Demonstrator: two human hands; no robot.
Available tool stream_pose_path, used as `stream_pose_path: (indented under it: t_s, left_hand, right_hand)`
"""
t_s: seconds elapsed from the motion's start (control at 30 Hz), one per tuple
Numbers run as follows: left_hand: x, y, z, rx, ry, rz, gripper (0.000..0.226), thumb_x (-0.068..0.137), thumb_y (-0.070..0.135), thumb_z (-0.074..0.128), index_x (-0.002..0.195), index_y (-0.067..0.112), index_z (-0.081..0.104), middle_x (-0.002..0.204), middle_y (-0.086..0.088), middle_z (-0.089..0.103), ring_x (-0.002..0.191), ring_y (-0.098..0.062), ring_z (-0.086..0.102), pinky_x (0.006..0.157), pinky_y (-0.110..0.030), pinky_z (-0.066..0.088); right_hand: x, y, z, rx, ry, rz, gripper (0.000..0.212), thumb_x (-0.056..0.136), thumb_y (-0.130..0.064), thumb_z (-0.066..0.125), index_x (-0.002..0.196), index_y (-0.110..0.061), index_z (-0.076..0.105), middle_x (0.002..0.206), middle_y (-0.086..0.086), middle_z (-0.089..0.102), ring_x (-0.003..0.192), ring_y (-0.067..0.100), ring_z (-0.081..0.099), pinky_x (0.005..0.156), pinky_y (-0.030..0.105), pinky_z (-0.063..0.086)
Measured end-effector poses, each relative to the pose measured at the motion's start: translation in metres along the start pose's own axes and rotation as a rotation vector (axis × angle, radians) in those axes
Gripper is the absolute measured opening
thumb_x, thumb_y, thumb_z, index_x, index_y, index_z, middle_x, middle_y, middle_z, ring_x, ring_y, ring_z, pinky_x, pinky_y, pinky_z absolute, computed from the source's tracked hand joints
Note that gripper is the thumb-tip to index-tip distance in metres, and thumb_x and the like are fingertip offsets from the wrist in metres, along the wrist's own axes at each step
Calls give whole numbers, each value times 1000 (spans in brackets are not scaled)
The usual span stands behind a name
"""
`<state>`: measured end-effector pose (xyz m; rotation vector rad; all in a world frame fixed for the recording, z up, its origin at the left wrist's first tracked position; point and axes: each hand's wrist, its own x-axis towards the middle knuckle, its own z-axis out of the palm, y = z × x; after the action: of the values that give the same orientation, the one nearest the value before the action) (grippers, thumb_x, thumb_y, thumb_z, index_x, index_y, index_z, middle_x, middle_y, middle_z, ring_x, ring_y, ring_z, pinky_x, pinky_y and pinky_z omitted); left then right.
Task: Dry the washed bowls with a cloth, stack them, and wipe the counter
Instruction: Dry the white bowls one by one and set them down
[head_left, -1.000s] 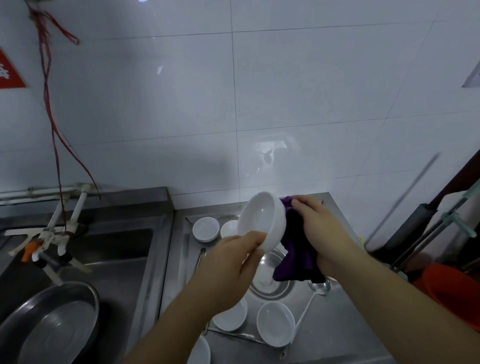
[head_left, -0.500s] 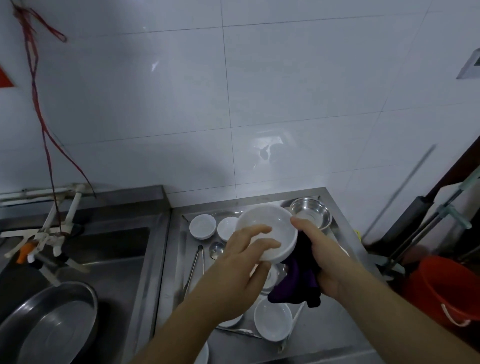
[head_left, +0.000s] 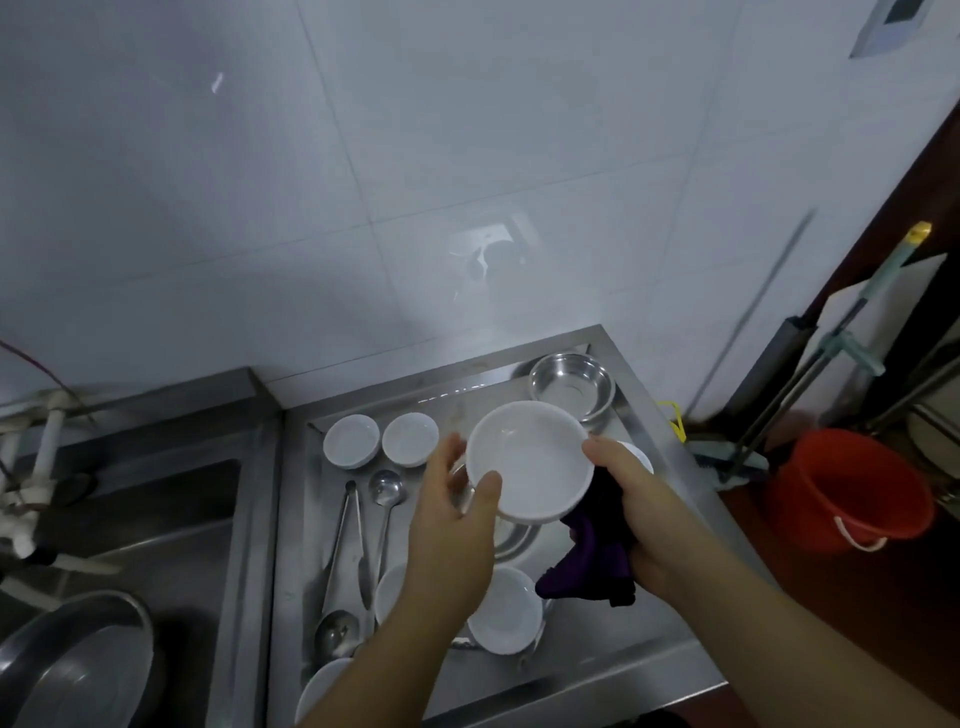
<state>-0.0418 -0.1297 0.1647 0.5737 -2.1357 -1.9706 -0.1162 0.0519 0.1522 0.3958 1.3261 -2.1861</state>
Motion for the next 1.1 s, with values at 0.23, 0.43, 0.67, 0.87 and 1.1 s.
stream_pose_path:
  t_s: [0.23, 0.43, 0.67, 0.87, 1.1]
  left_hand:
    - [28, -29, 58, -232, -25, -423, 22, 108, 29, 57, 120, 33, 75, 115, 0, 79, 103, -22, 78, 86, -42, 64]
    - [44, -65, 115, -183, -137, -571, 22, 107, 21, 59, 120, 24, 75, 111, -4, 80, 99, -21, 78, 75, -30, 64]
    - [63, -117, 177, -140, -143, -689, 22, 106, 18, 60, 119, 24, 77, 105, 1, 81, 96, -17, 78, 76, -33, 65]
    - [96, -147, 210, -112, -106, -764, 17, 102, 18, 66, 117, 18, 73, 106, -5, 80, 92, -18, 79, 74, -34, 65]
    - [150, -177, 233, -39, 8, -784, 15, 102, 14, 64, 116, 11, 70, 114, -18, 72, 100, -31, 72, 76, -42, 65]
  right_hand:
    - [24, -9, -75, -98, 145, -6, 26, 89, -14, 80, 114, -17, 75, 108, 20, 77, 86, 30, 75, 71, 40, 61]
    - [50, -6, -145, -324, 364, -18, 36, 81, -5, 87, 109, -24, 74, 106, 12, 77, 92, 31, 76, 81, 51, 65]
    - [86, -3, -210, -410, 439, 43, 34, 78, -12, 89, 99, -36, 75, 99, -2, 77, 84, 15, 76, 63, 27, 61]
    - [129, -6, -243, -490, 476, 96, 43, 74, -19, 90, 91, -54, 71, 107, -9, 71, 95, 15, 69, 76, 39, 60]
    - [187, -3, -243, -522, 536, 96, 33, 64, -32, 78, 93, -43, 65, 94, -12, 69, 86, 9, 66, 68, 29, 51]
